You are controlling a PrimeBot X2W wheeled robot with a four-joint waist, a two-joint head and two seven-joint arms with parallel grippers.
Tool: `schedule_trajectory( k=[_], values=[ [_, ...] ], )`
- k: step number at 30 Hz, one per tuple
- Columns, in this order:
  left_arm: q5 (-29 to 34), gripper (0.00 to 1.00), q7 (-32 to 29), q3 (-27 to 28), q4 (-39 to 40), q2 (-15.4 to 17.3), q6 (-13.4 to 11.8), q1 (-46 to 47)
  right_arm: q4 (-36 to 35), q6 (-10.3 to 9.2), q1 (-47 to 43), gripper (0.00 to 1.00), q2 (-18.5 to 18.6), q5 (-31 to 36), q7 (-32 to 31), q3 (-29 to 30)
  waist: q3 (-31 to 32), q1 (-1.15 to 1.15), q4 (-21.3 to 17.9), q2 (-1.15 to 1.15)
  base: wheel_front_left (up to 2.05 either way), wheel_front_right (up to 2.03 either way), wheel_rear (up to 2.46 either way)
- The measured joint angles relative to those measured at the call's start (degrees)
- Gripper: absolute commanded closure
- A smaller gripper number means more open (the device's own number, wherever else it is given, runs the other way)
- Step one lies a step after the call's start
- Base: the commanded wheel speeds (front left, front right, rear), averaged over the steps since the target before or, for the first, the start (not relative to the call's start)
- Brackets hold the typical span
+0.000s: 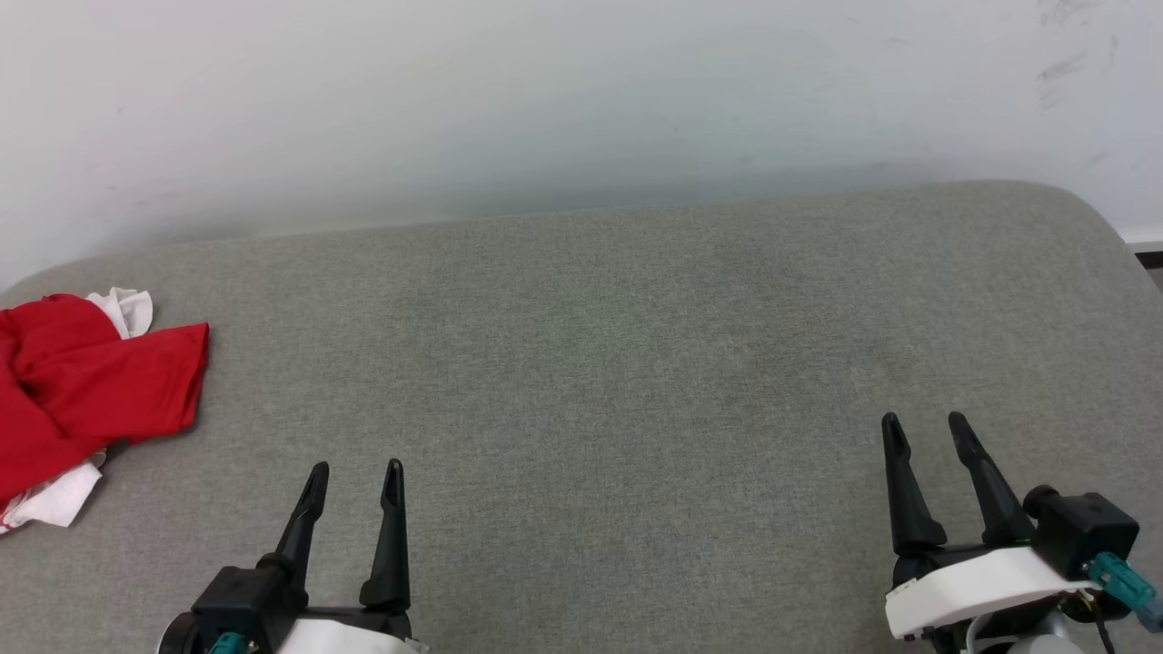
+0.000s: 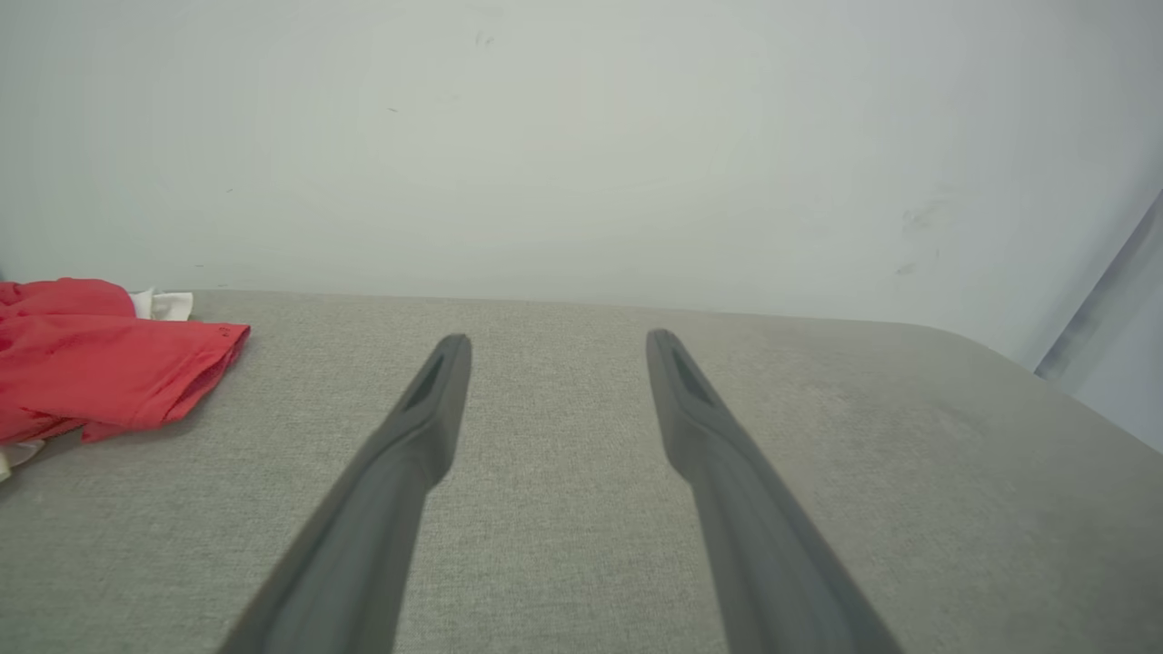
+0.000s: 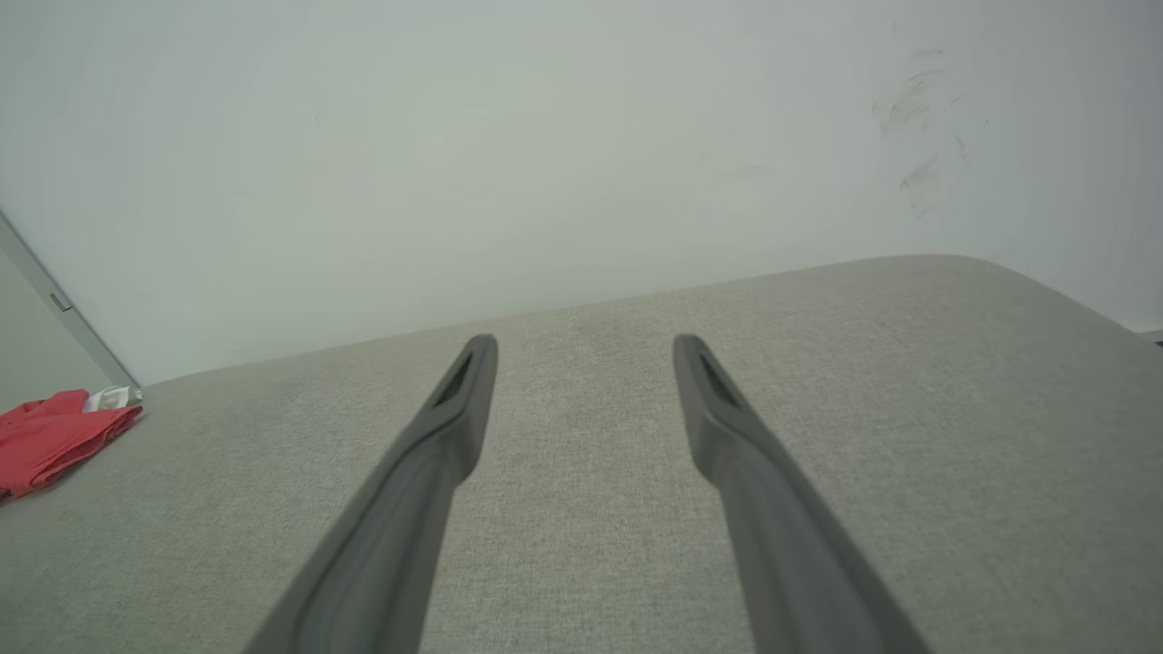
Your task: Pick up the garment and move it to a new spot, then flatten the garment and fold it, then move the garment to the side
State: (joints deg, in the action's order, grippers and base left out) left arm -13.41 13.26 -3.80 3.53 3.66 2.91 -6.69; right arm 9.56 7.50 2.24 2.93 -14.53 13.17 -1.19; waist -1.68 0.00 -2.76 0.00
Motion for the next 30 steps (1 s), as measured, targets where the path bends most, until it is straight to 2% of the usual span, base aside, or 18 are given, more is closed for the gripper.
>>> schedule_trajectory(
  k=[11,23,30],
  values=[
    [4.7,0.00,1.1,1.5,-0.9,-0.7,2.6,0.1,0.7,0.00,0.2,0.00,0.0,4.2,1.2,-0.4,-0.9,0.00,0.0,0.00,0.00,0.00,0.00],
    [5.6,0.00,1.8,1.9,-1.2,-0.7,3.1,0.0,1.0,0.00,0.2,0.00,0.0,6.9,1.9,-0.7,-0.3,0.00,0.2,0.00,0.00,0.00,0.00],
    [5.0,0.00,1.8,2.9,-1.9,-0.7,3.3,0.0,0.5,0.00,-0.3,0.00,0.0,6.9,1.9,-1.4,0.0,0.00,2.6,0.00,0.00,0.00,0.00]
  ],
)
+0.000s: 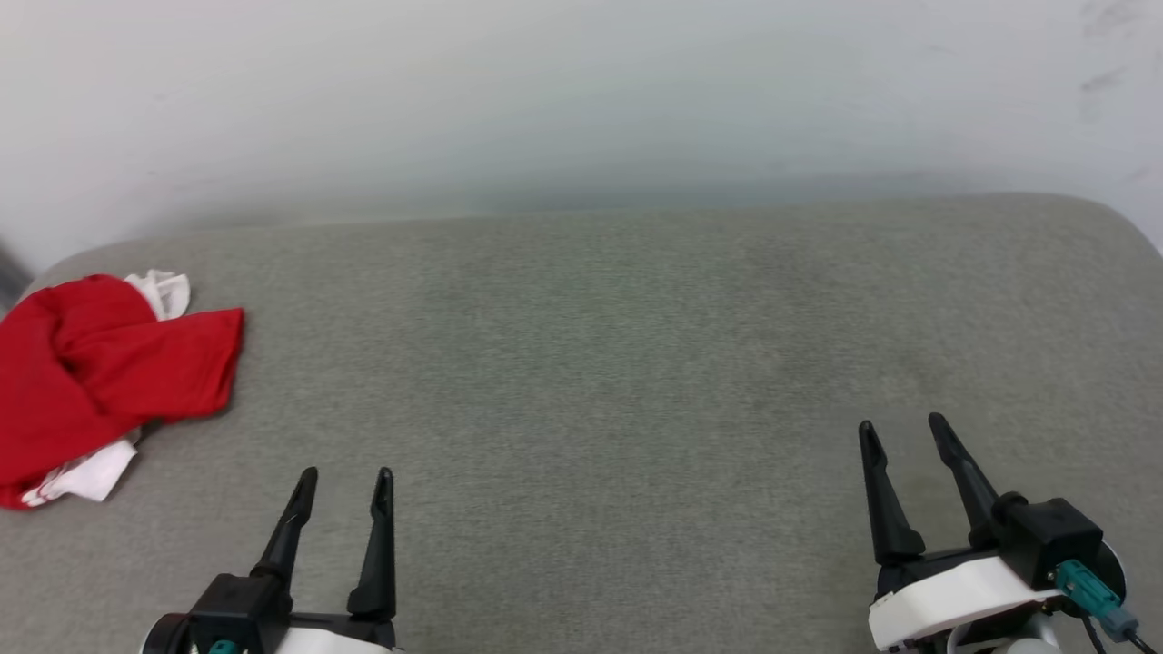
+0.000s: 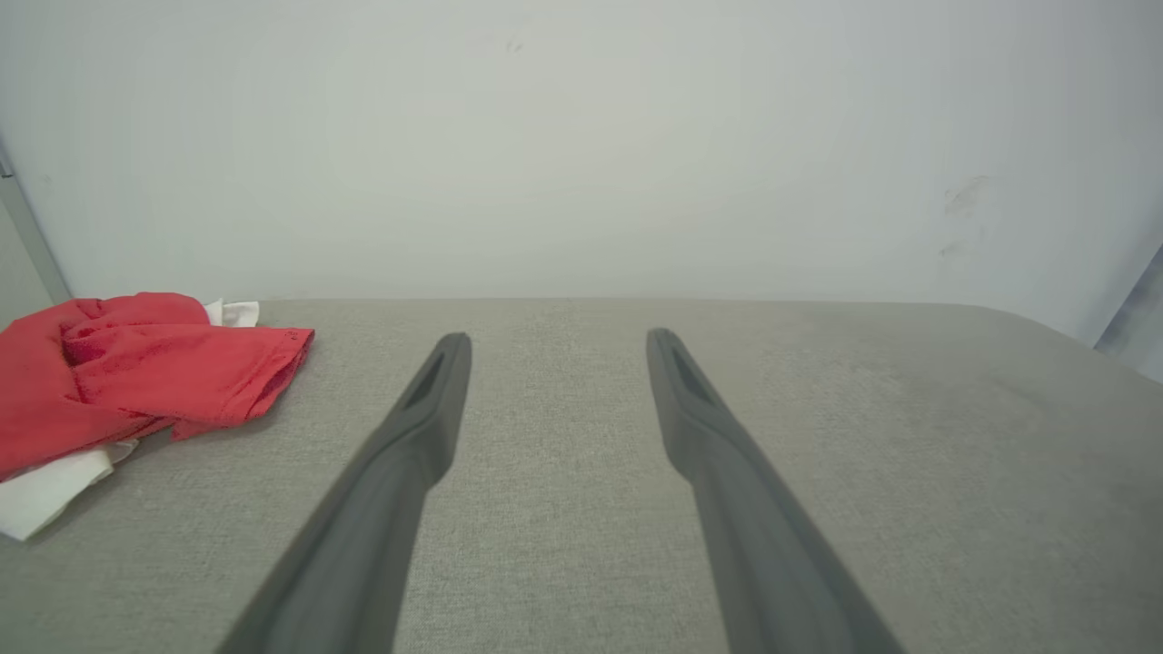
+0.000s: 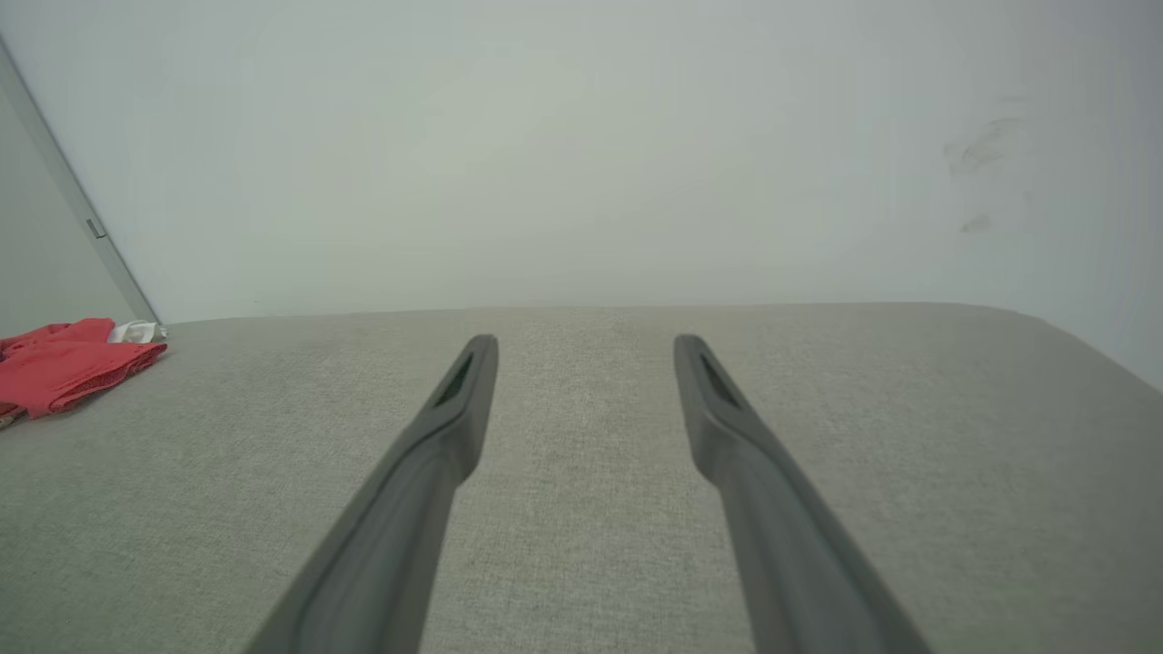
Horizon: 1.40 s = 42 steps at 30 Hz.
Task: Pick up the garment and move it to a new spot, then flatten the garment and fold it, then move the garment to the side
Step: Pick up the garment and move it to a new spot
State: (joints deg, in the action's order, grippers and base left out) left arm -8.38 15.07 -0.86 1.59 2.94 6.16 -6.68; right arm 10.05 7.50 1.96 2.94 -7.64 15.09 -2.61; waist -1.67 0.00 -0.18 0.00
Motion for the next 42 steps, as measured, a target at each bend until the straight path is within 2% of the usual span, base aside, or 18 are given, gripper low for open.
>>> schedule_trajectory(
  k=[11,27,34,42],
  values=[
    [0.6,0.00,0.0,2.5,0.1,0.0,0.4,-0.8,-0.3,0.00,-1.2,0.00,0.0,-0.9,0.0,-2.5,0.5,0.00,8.3,0.00,0.00,0.00,0.00],
    [1.6,0.00,0.0,3.1,1.5,0.0,0.5,-2.7,0.0,0.00,-2.0,0.00,0.0,-3.0,0.0,-6.2,1.7,0.00,21.2,0.00,0.00,0.00,0.00],
    [1.5,0.00,0.0,3.2,1.5,0.0,0.4,-3.5,0.2,0.00,-2.0,0.00,0.0,-3.5,0.0,-7.1,2.6,0.00,23.6,0.00,0.00,0.00,0.00],
    [1.3,0.00,0.0,3.3,1.6,0.0,0.4,-3.6,0.7,0.00,-2.1,0.00,0.0,-4.0,0.0,-7.4,2.4,0.00,23.9,0.00,0.00,0.00,0.00]
  ],
)
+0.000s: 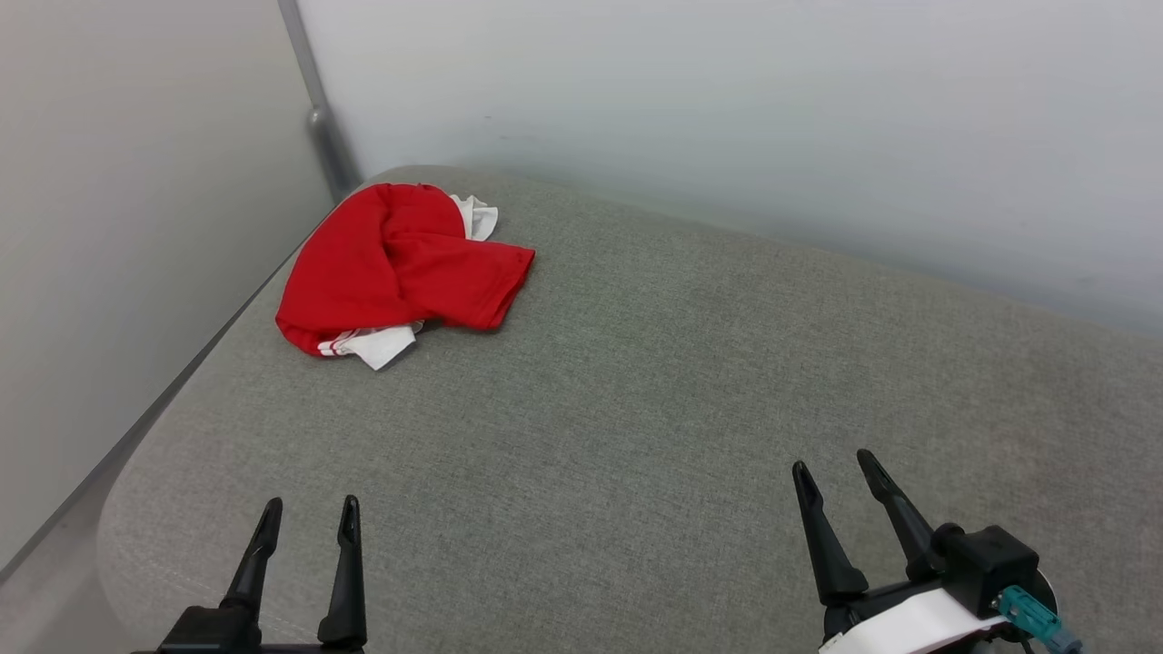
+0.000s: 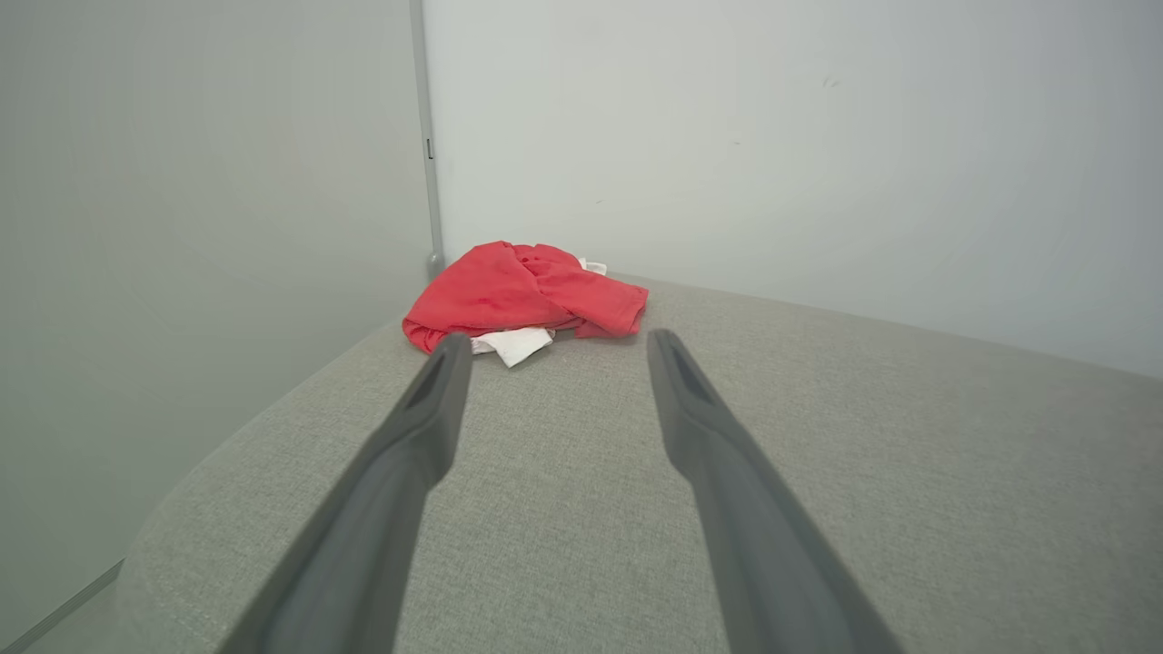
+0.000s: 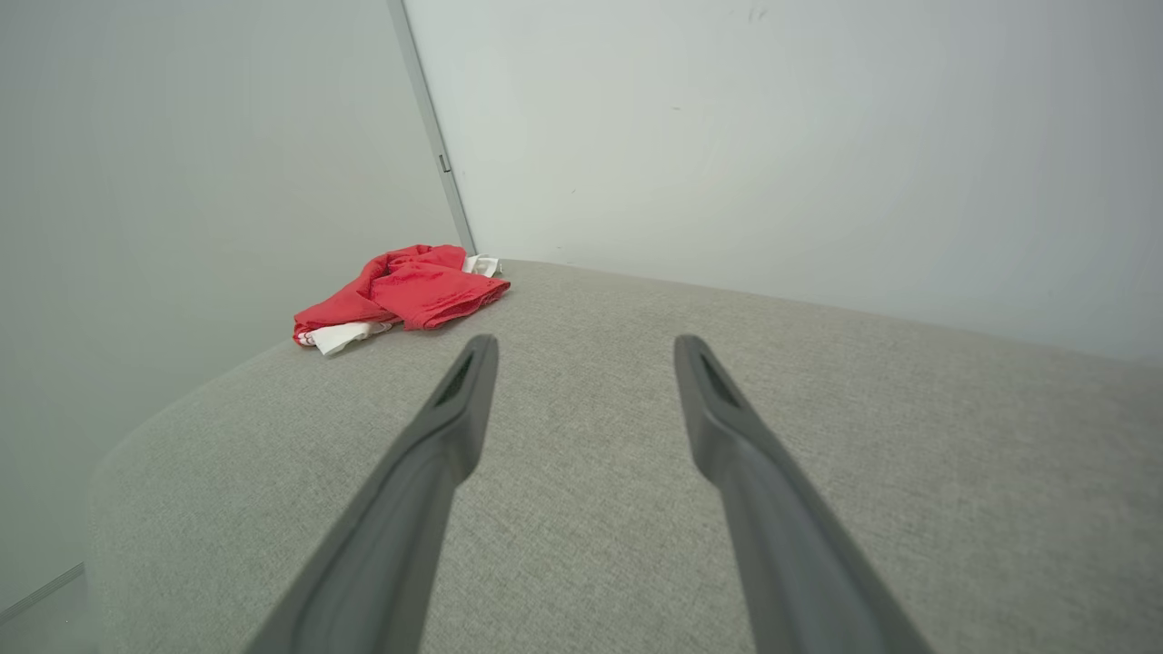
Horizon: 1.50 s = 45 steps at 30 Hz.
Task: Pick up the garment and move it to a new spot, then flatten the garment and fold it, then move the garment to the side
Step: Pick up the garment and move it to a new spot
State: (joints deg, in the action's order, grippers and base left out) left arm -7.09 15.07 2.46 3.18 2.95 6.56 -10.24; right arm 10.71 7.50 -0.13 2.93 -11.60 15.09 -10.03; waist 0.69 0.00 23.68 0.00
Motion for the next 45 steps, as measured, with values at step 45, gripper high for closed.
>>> schedule_trajectory(
  k=[45],
  values=[
    [-43.6,0.00,-52.6,-15.4,-38.0,45.3,0.9,66.5,-17.9,0.01,11.3,0.00,2.1,12.2,-1.2,7.8,-38.1,0.01,-16.8,0.00,0.00,0.00,0.00]
  ],
)
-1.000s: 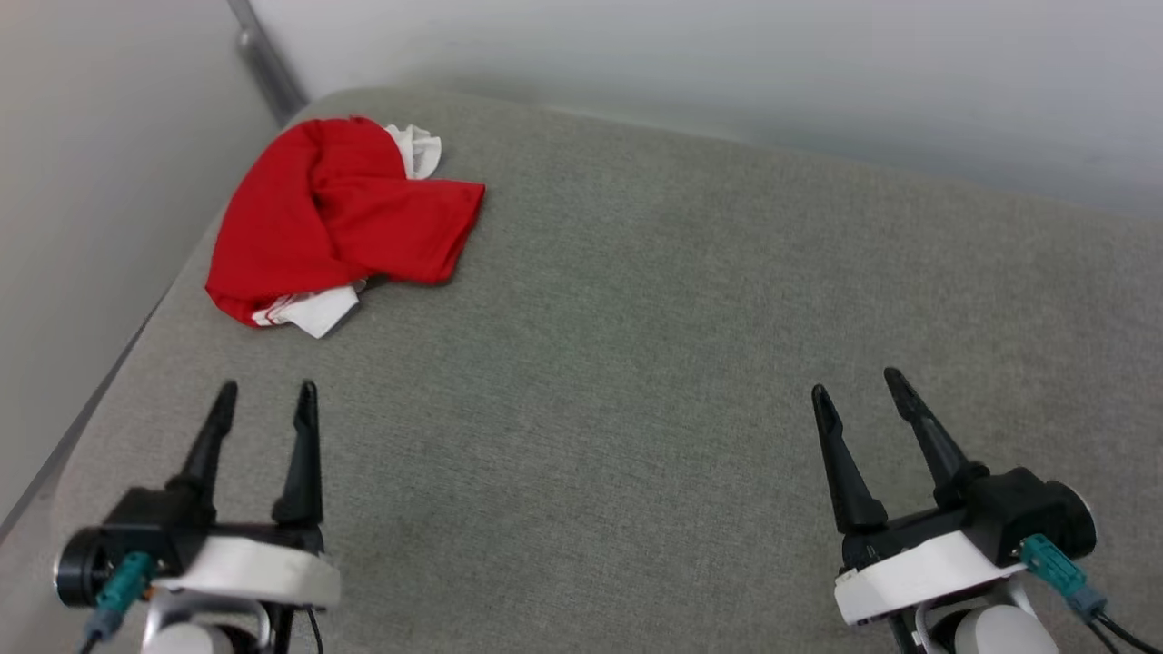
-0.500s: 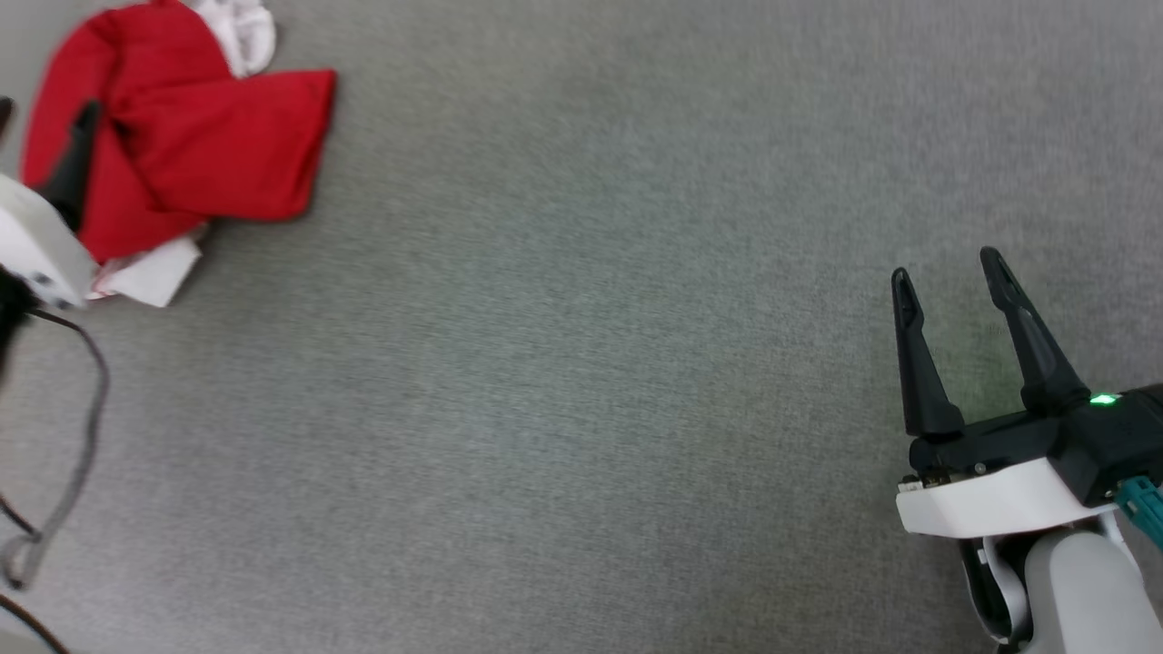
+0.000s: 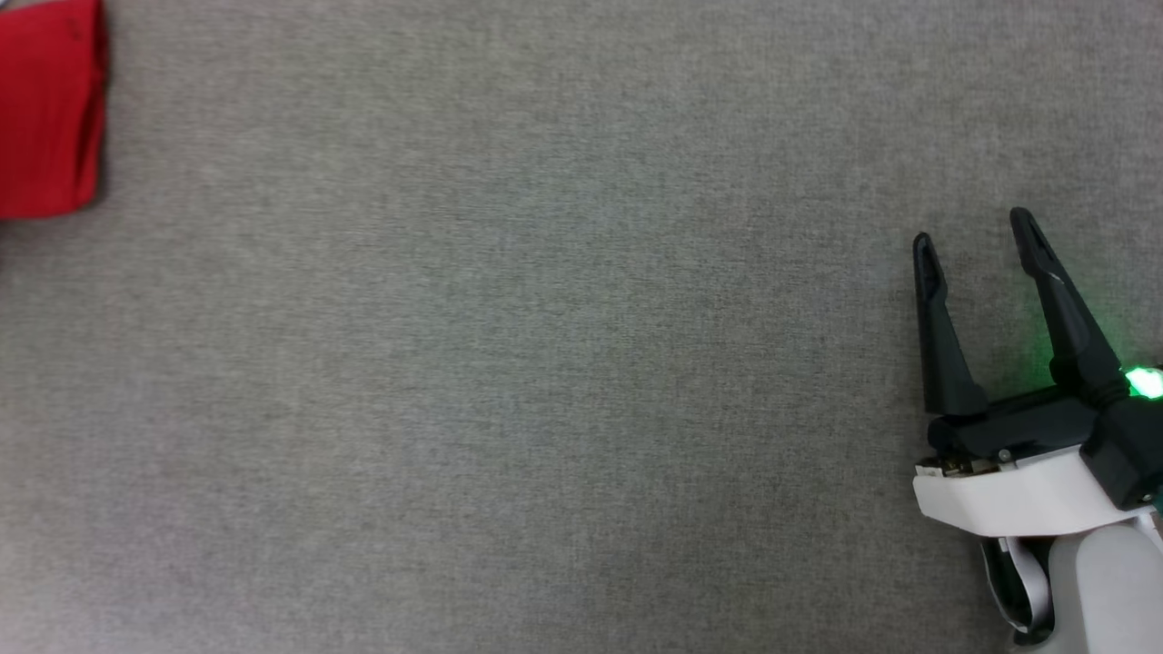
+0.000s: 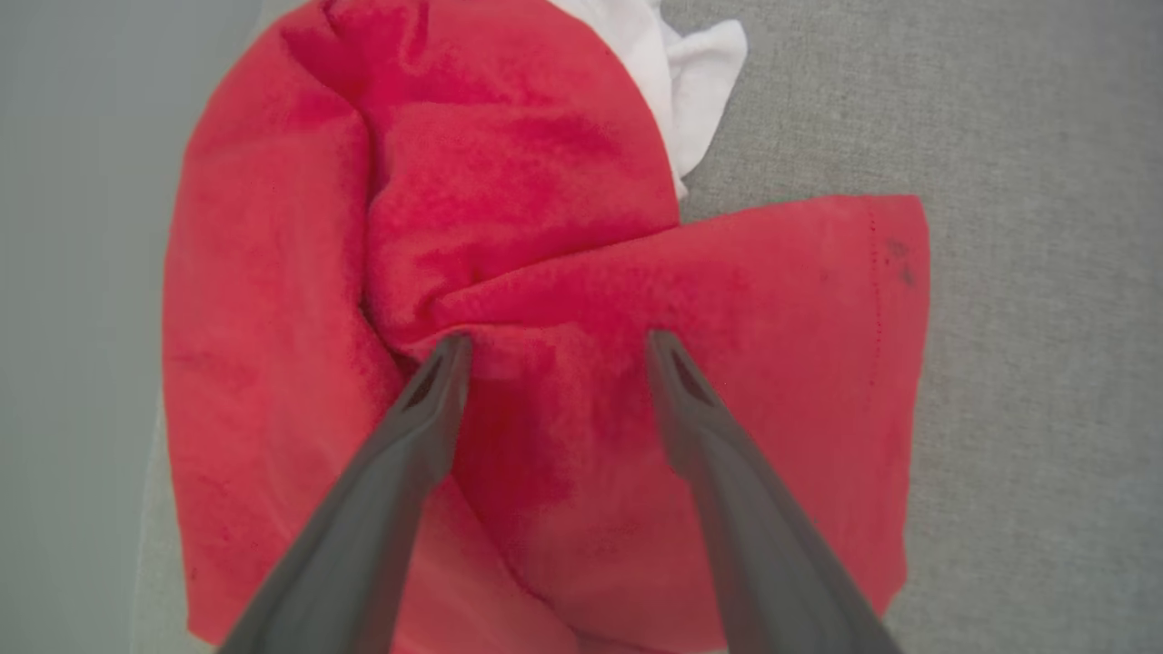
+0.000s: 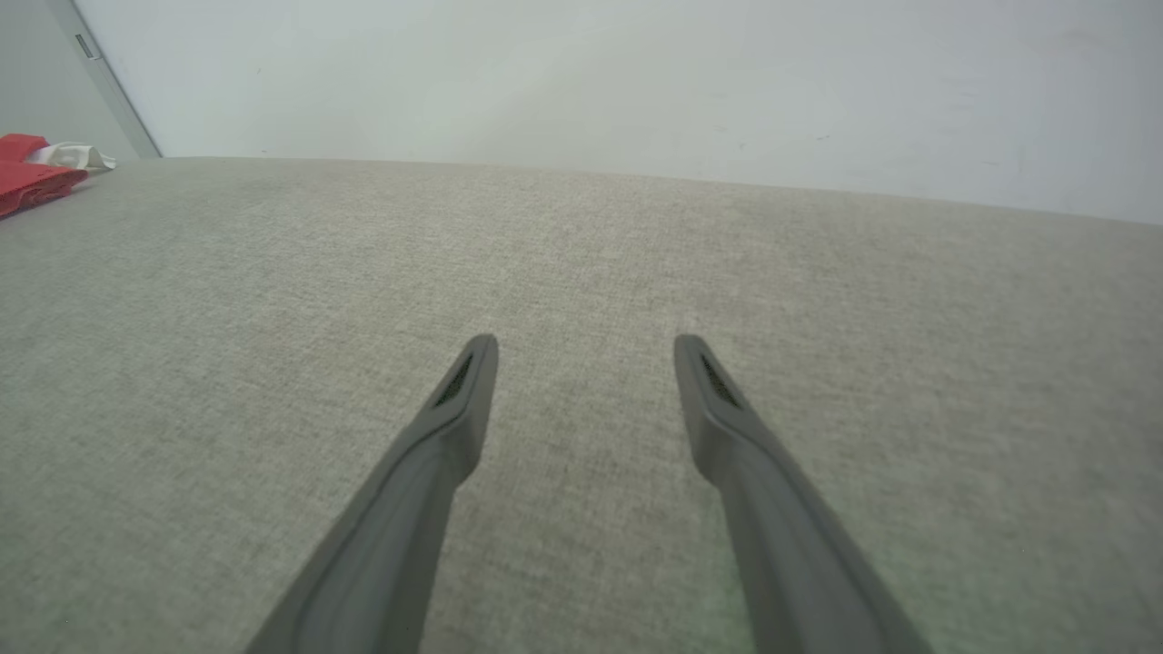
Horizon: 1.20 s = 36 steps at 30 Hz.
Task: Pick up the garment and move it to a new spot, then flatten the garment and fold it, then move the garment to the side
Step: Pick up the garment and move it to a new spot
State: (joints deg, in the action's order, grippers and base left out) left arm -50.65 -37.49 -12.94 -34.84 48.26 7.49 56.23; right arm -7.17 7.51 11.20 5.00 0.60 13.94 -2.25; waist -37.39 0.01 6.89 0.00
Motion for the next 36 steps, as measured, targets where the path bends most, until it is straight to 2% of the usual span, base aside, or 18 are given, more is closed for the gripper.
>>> schedule_trajectory(
  k=[5,6,7,8,9,12,18,26,36],
  values=[
    [-2.3,0.00,-1.5,-1.9,-2.5,0.2,0.0,1.7,-1.2,0.03,0.2,0.00,-0.3,0.3,0.2,-0.2,-2.2,0.00,-1.3,0.00,0.00,0.00,0.00],
    [-2.7,0.04,-1.7,-2.3,-2.8,0.2,0.0,1.9,-1.4,0.04,0.2,0.00,-0.4,0.5,0.4,-0.2,-2.5,0.00,-1.4,0.00,0.00,0.00,0.00],
    [-3.0,0.38,-1.7,-2.9,-3.2,0.1,0.0,1.9,-1.5,0.04,0.2,0.00,-0.5,0.6,0.4,-0.3,-2.8,0.00,-1.5,0.00,0.00,0.00,0.00],
    [-3.4,0.62,-1.9,-3.3,-3.7,0.1,0.0,1.9,-1.7,0.04,0.2,0.00,-0.5,0.8,0.4,-0.2,-3.0,-0.01,-1.6,0.00,0.00,0.00,0.00],
    [-3.8,1.00,-2.0,-3.8,-3.8,0.0,0.0,1.9,-1.8,0.04,0.2,0.00,-0.5,0.9,0.5,-0.2,-3.1,0.00,-1.6,0.00,0.00,0.00,0.00],
    [-4.7,1.00,-1.3,-5.5,-3.7,-0.1,0.0,2.2,-1.8,0.04,0.2,0.00,-0.6,1.0,0.5,-0.2,-3.3,0.00,-1.4,0.00,0.00,0.00,0.00],
    [-4.9,1.00,5.3,-9.1,-3.3,-0.3,0.0,2.3,-0.1,0.03,0.3,0.00,-0.5,1.4,0.3,0.0,-1.4,0.00,-1.0,0.00,0.00,0.00,0.00],
    [-3.0,1.00,23.7,-13.6,-1.0,1.5,0.0,2.3,5.0,0.01,0.1,0.00,-0.7,0.5,0.4,0.0,5.3,0.00,-0.9,0.00,0.00,0.00,0.00],
    [-2.1,1.00,38.5,-22.4,5.7,1.6,0.0,0.9,9.3,0.00,-2.3,0.00,-1.7,-1.2,1.0,2.7,17.0,-0.01,-1.2,0.00,0.00,0.00,0.00]
  ],
)
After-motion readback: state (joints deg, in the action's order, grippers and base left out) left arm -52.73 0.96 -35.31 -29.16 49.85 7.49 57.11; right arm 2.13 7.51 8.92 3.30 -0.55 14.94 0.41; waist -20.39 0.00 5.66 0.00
